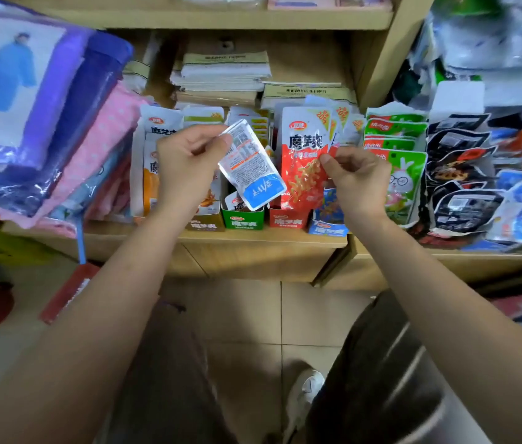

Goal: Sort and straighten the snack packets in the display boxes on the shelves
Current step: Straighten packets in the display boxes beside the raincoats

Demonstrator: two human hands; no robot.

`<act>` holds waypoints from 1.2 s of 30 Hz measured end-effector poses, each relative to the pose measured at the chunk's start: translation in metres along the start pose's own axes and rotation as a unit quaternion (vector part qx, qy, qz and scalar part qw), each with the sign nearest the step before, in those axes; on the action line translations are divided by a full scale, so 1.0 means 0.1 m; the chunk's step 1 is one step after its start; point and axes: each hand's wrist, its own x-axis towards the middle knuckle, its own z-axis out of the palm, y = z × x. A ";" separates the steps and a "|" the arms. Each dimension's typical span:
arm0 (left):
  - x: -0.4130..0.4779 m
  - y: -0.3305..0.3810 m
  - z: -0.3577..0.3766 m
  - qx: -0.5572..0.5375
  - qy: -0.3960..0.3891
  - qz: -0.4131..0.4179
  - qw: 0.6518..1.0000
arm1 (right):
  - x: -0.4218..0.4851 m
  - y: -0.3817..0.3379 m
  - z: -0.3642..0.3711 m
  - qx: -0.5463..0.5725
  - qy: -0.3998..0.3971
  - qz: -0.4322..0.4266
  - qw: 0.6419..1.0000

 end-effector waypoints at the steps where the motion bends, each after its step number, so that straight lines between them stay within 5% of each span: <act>1: 0.05 -0.04 0.01 -0.002 -0.008 0.002 1.000 | 0.02 0.01 0.02 -0.005 0.001 -0.001 1.000; 9: 0.40 -0.12 -0.04 0.011 -0.117 0.004 0.993 | 0.00 -0.05 0.18 -0.023 0.037 0.028 0.999; 17: 0.57 0.06 -0.19 0.010 -0.080 -0.001 0.997 | -0.20 -0.19 0.24 -0.086 0.144 -0.011 0.986; 30: 0.18 0.08 -0.44 -0.015 0.155 0.062 0.986 | 0.04 -0.18 0.24 -0.325 -0.072 -0.111 0.936; 36: -0.12 0.16 -0.43 0.012 0.142 0.038 0.989 | -0.01 -0.12 0.21 -0.324 -0.058 -0.088 0.940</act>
